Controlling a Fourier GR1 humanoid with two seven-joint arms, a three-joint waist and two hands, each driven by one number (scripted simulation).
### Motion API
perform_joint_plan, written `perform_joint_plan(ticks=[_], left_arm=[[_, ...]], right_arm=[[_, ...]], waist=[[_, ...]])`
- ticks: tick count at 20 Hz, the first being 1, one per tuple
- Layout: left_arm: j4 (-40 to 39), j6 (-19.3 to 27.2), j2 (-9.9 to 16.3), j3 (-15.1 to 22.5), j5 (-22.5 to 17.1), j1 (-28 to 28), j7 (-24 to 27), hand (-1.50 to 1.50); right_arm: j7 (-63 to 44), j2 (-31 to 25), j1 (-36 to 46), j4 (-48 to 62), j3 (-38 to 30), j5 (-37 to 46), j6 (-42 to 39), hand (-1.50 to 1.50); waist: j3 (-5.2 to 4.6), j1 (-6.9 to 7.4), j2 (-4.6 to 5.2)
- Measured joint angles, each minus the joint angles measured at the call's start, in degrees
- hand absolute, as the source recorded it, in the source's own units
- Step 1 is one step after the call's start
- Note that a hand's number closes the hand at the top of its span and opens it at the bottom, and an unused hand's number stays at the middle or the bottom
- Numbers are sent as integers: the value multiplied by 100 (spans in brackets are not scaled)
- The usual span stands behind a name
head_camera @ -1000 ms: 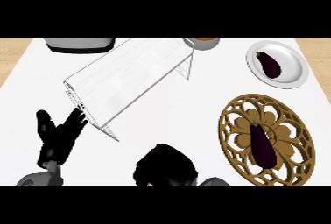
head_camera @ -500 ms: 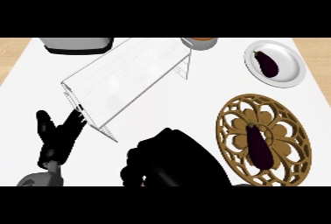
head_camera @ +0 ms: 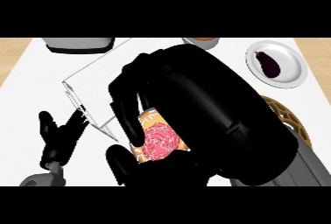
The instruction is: Pick the cupcake from the placemat and place it in the tiered shelf
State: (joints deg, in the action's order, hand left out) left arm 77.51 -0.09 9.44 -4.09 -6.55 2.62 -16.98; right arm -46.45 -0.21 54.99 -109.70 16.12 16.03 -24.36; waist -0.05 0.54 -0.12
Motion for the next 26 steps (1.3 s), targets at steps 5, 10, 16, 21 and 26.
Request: perform_joint_plan(ticks=[5,10,16,21,26], left_arm=[[-14,-47,44,-57,-22,36,-20,0],[-26,-110,47,-78,-46,36,14,0],[-27,-103,52,-84,-5,85,-14,0],[-111,-123,35,-76,25,124,18,0],[-53,-92,5,-66,36,182,-65,0]], right_arm=[[-85,-22,1023,932,-563,-93,274,150],[573,-229,1796,2223,-1154,-18,318,150],[1314,-305,2568,3657,-1399,92,308,150],[2203,-306,2778,4670,-1292,394,380,150],[2903,-179,3111,5706,-1240,786,766,150]], waist=[[-2,15,6],[0,39,23],[-2,57,33],[-2,75,43],[-3,105,51]])
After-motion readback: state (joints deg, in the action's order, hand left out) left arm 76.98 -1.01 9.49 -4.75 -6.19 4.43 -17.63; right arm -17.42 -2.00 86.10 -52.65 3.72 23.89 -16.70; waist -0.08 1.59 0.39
